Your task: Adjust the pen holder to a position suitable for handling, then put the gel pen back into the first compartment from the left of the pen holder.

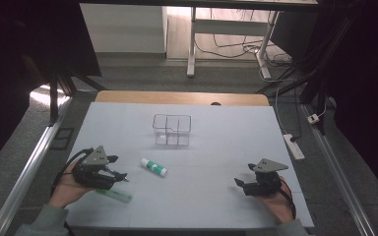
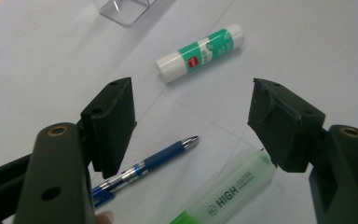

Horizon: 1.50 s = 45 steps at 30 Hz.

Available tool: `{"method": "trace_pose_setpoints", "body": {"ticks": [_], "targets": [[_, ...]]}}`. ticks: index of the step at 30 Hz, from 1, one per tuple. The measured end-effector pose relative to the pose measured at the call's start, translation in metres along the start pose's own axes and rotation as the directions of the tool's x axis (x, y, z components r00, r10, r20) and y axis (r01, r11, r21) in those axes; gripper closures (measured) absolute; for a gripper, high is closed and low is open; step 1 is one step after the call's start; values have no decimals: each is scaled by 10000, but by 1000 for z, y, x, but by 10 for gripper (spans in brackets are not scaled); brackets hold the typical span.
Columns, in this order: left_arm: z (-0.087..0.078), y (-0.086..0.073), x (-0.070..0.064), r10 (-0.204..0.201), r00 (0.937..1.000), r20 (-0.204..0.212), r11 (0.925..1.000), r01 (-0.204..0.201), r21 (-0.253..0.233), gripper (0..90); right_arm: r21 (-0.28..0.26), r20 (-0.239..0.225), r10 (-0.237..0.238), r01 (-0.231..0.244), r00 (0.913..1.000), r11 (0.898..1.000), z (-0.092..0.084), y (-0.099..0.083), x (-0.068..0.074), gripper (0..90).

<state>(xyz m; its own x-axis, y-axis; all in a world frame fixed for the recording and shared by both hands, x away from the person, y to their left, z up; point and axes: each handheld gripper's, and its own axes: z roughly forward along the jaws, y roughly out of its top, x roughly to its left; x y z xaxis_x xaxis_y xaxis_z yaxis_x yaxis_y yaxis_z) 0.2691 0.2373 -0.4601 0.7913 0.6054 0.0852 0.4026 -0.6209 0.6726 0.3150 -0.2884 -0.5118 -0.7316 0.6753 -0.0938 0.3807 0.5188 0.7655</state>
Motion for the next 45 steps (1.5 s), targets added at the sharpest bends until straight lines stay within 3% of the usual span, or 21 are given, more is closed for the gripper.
{"method": "trace_pose_setpoints", "body": {"ticks": [2, 4, 11, 14, 19, 22, 23, 24, 33, 34, 35, 37, 40, 41, 44, 45], "targets": [[3, 0, 4, 389, 9992, 11, 9982, -389, 451, 318, 10, -17, -4, 4, 10000, 10000, 0, 0, 0, 218], [4, 0, 6, 508, 9987, 40, 9971, -510, 570, 318, 11, -5, -17, 17, 10000, 10000, -1, 0, 0, 218], [4, -4, 18, 662, 9973, 309, 9956, -681, 639, 322, 28, -41, 18, -18, 10000, 10000, 1, 1, 0, 218], [1, -7, 24, 988, 9938, 517, 9917, -1026, 776, 327, 21, 10, 12, -12, 10000, 10000, 2, 1, 0, 218], [3, -8, 30, 1205, 9890, 854, 9880, -1279, 867, 329, -48, -7, 6, -6, 10000, 10000, -1, 2, 0, 218], [12, -3, 30, 1540, 9806, 1212, 9762, -1699, 1349, 326, -87, -3, -6, 6, 10000, 10000, -2, 3, 0, 218], [12, -3, 30, 1540, 9806, 1212, 9762, -1699, 1349, 324, -106, -5, 1, -1, 10000, 9999, -1, 3, 0, 218], [14, -1, 30, 1661, 9772, 1320, 9697, -1862, 1583, 324, -39, -27, -51, 51, 10000, 10000, -1, 3, 0, 218], [20, 5, 37, 2116, 9666, 1445, 9534, -2367, 1872, 322, 5, -47, -150, 150, 9999, 9999, 0, 3, 1, 218], [21, 6, 40, 2327, 9612, 1484, 9448, -2596, 1999, 323, 21, -44, -166, 166, 9999, 9999, 0, 3, 2, 218], [22, 6, 41, 2413, 9586, 1511, 9413, -2691, 2038, 325, -9, -47, -166, 166, 9999, 9999, 0, 3, 2, 218], [23, 6, 41, 2486, 9562, 1547, 9385, -2773, 2056, 336, -5, -42, -171, 171, 9998, 9999, 0, 3, 2, 218], [28, 8, 44, 2686, 9463, 1801, 9294, -3037, 2099, 355, 109, -27, -186, 186, 9998, 9998, 1, 3, 1, 218], [28, 8, 44, 2686, 9463, 1801, 9294, -3037, 2099, 357, 119, 14, -194, 194, 9998, 9997, 1, 3, 2, 218], [37, 9, 42, 2937, 9333, 2064, 9054, -3409, 2532, 360, 113, -61, -190, 190, 9998, 9998, 1, 3, 3, 218], [37, 9, 42, 2937, 9333, 2064, 9054, -3409, 2532, 359, 74, -62, -217, 217, 9997, 9997, 1, 3, 3, 218]]}}
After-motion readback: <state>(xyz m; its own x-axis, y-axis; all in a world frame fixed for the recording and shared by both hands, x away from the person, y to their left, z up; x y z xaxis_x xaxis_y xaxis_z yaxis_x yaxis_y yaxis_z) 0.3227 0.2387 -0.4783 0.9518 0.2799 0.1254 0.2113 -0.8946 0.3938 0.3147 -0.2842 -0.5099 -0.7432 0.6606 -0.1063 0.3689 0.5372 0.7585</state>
